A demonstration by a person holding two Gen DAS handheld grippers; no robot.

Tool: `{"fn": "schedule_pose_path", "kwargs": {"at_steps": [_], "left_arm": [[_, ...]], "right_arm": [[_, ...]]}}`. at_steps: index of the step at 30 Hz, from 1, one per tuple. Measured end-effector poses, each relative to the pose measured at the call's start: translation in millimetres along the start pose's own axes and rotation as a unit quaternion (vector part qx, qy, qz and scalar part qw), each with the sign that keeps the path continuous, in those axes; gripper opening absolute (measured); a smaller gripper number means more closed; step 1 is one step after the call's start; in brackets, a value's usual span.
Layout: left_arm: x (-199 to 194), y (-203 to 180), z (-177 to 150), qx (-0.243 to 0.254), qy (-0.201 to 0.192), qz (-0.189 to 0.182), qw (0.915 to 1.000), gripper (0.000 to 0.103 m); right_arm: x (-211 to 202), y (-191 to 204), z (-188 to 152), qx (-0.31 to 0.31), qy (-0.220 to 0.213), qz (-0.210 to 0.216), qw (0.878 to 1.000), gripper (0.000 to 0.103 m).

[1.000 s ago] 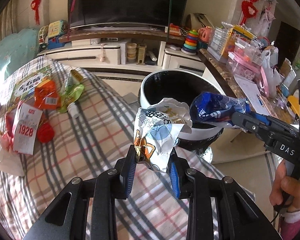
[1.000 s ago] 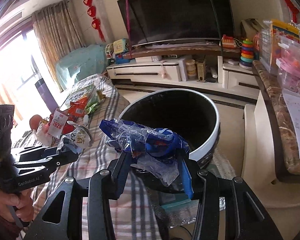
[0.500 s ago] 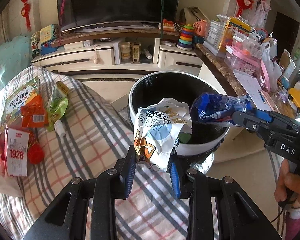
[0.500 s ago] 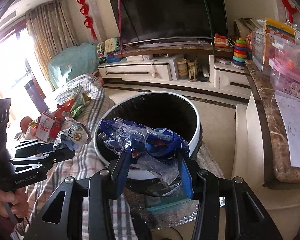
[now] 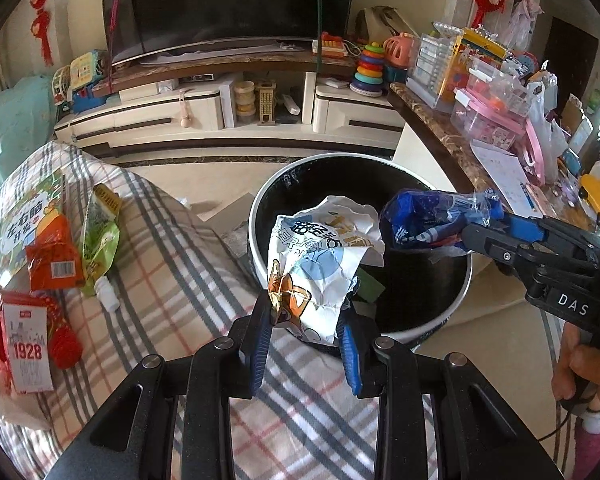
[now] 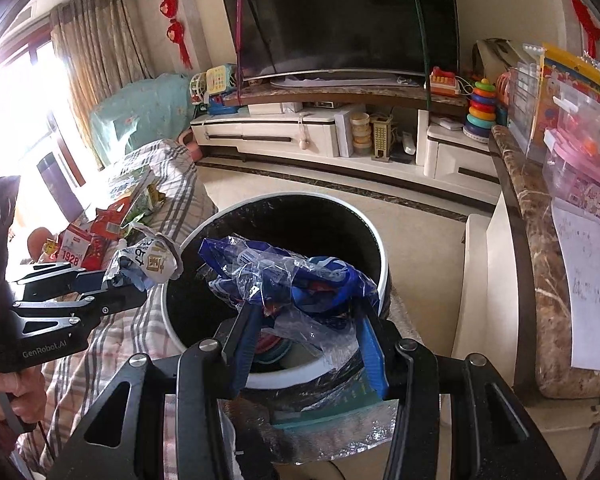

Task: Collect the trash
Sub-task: 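Carry the snack bag and blue wrapper with both tools over the bin, then open both tools above the bin to drop the snack bag and wrapper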

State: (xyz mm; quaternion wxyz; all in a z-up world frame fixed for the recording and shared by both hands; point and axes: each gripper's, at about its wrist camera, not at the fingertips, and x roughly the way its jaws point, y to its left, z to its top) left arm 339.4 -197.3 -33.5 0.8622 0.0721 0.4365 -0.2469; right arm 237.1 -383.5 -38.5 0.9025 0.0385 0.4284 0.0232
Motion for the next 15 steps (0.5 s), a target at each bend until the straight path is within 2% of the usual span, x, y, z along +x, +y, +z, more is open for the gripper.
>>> {"fn": "schedule_pose_path", "kwargs": {"at_steps": [15], "left_arm": [[32.4,-6.6,29.0,0.022,0.030,0.009,0.9993,0.033]], "right_arm": [[19.3,-7.9,14.2,-0.024,0.025,-0.016,0.999,0.050]]}}
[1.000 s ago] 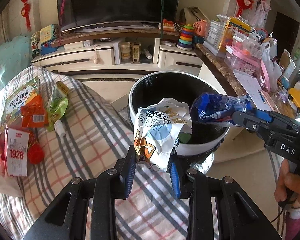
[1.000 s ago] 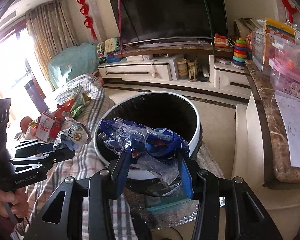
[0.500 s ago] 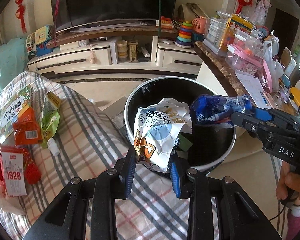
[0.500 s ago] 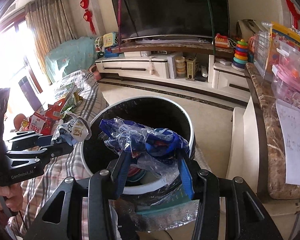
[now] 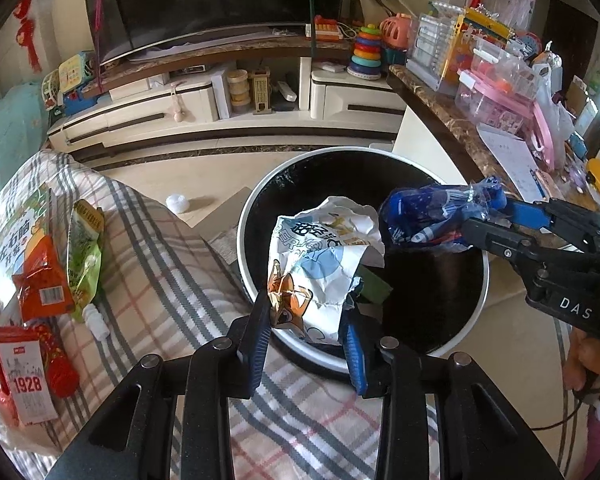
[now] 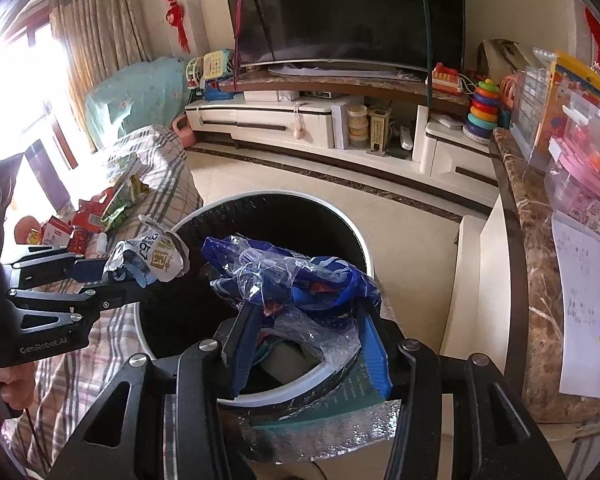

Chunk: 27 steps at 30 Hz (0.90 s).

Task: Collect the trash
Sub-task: 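Open both tools above the bin to drop the snack bag and wrapper, then move both open tools back to the bed toward the white paper bag and Skittles tube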

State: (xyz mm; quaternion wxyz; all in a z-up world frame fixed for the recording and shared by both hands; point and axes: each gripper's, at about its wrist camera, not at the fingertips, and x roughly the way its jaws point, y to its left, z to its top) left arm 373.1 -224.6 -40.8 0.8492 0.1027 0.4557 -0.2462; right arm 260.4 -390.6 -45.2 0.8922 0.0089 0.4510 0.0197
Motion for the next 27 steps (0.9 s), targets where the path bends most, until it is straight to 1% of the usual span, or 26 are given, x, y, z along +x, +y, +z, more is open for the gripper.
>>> {"fn": "schedule_pose_path", "kwargs": {"at_steps": [2,4,5,6,7,8,12,16,19,22,24,27], "left_arm": [[3.5,-2.4,3.3,0.004,0.002,0.002,1.0000,0.034],[6.5,-3.7,5.8,0.005,0.004,0.005,1.0000,0.039],[6.7,-4.2,6.6,0.004,0.004,0.006,1.0000,0.049],[6.1,-4.9,6.6,0.004,0.002,0.007,1.0000,0.059],[5.0,-5.5,7.0,0.004,-0.001,0.009,0.9999,0.061],[4.2,-5.8,6.8,0.004,-0.004,0.011,0.9999,0.062],[0.1,-3.1,0.7,0.003,-0.009,0.017,0.9998,0.062],[-6.7,1.9,-13.6,-0.009,-0.012,0.017,0.9997,0.062],[-16.6,9.7,-30.8,-0.031,-0.023,0.021,0.9991,0.062],[-27.1,15.8,-55.2,-0.060,-0.034,0.021,0.9974,0.064],[-33.6,19.2,-70.5,-0.074,-0.038,0.023,0.9962,0.064],[-44.6,26.2,-93.0,-0.094,-0.041,0.027,0.9943,0.064]], "right_arm": [[3.0,0.2,1.5,-0.004,0.003,-0.002,1.000,0.050],[4.6,0.8,2.9,-0.008,0.005,-0.002,1.000,0.051],[5.5,1.3,3.9,-0.011,0.006,-0.002,1.000,0.051],[6.4,1.6,4.8,-0.013,0.008,-0.001,1.000,0.054],[6.9,2.1,5.3,-0.015,0.010,0.000,1.000,0.056],[7.4,2.4,5.9,-0.016,0.011,0.003,1.000,0.061],[8.0,1.8,5.6,-0.019,0.012,0.006,1.000,0.069],[5.5,-0.7,3.2,-0.011,0.010,0.010,1.000,0.070],[1.2,0.3,-1.8,0.001,0.004,0.019,1.000,0.070],[-5.5,3.5,-7.1,0.017,-0.006,0.033,0.999,0.078],[-9.6,7.3,-11.0,0.029,-0.015,0.043,0.999,0.086],[-14.4,16.6,-18.7,0.043,-0.023,0.062,0.997,0.088]]}}
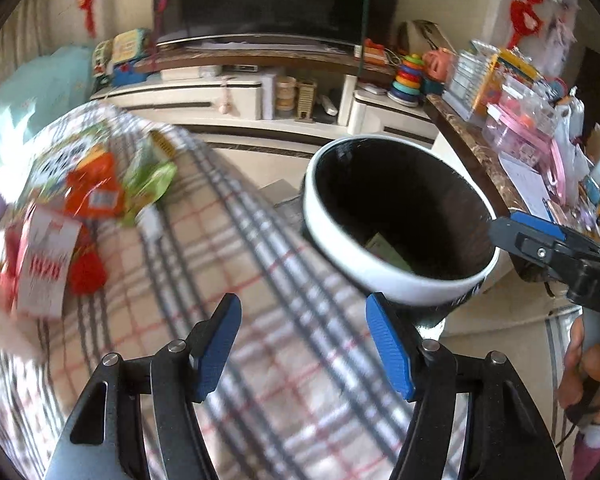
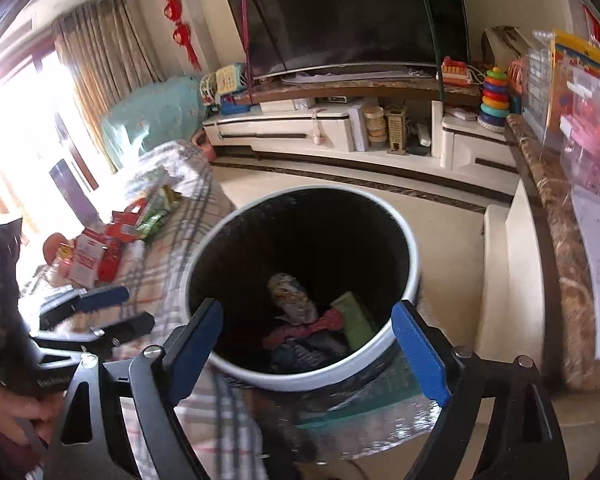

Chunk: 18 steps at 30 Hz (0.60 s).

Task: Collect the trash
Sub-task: 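Move both open tools back to the bed toward the white paper bag and Skittles tube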

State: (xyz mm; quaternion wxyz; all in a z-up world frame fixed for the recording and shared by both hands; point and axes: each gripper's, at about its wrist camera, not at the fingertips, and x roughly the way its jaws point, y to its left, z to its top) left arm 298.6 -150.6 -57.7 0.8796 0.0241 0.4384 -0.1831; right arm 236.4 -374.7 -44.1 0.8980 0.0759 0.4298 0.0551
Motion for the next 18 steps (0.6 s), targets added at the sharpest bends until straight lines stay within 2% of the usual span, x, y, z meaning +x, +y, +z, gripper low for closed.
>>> {"fn": "schedule_pose_path", "kwargs": {"at_steps": [12,18], "left_arm": [[-61.3,46.9,-60.0,-0.073,-0.026,0.028,0.9966,0.066],[-88.5,77.4,-88.5,-0.115,-0.033,0.051,0.9915,0.067]], "right_arm": [[-8.4,51.9,-24.6,0.013,-0.014,0.056,0.998,0.097],[5.4,87.2,-35.3,-0.003,0.006,0.083,0.997,0.097]]}}
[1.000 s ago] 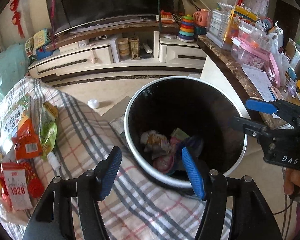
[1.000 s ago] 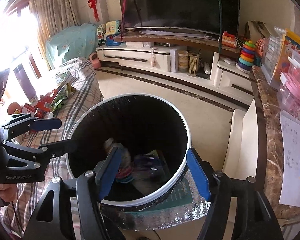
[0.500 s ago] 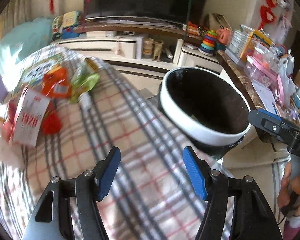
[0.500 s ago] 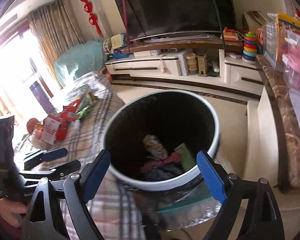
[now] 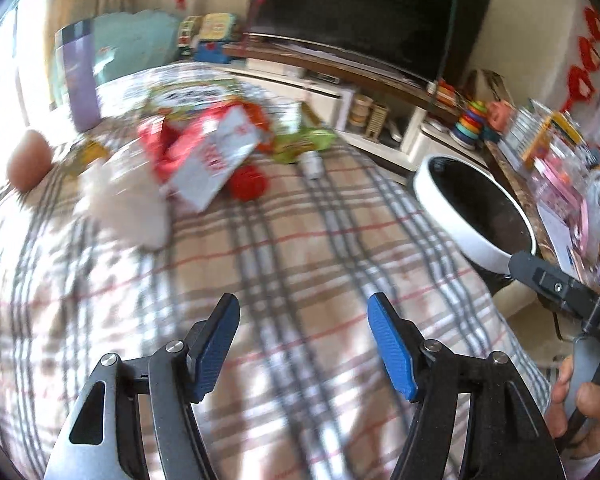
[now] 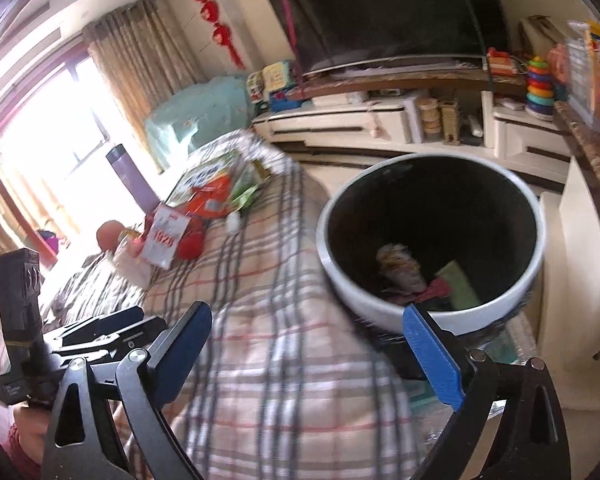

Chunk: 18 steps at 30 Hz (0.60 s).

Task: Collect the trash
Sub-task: 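Move both open tools back to the bed toward the white paper bag and Skittles tube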

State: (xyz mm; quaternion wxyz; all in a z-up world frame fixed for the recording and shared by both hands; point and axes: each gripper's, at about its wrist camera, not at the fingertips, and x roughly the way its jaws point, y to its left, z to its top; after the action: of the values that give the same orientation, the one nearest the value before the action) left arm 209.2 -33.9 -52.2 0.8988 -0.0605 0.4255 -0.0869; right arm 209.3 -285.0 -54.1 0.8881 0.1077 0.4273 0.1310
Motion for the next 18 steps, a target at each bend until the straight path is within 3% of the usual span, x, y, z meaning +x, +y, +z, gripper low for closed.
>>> {"fn": "schedule_pose_path", "kwargs": {"at_steps": [10,18], "left_arm": [[-15.4,44.2,-10.0,-0.057,0.000,0.023,0.9981,0.068],[-18.0,73.0,-3.3,-0.088,-0.006,0.028,0.9957,0.071]], "right_arm": [[34.6,46.9,-14.6,-0.023,0.038,0.034,0.998,0.097],[49.8,70.1,-14.2,-0.049,0.040,0.040,0.997,0.097]]}}
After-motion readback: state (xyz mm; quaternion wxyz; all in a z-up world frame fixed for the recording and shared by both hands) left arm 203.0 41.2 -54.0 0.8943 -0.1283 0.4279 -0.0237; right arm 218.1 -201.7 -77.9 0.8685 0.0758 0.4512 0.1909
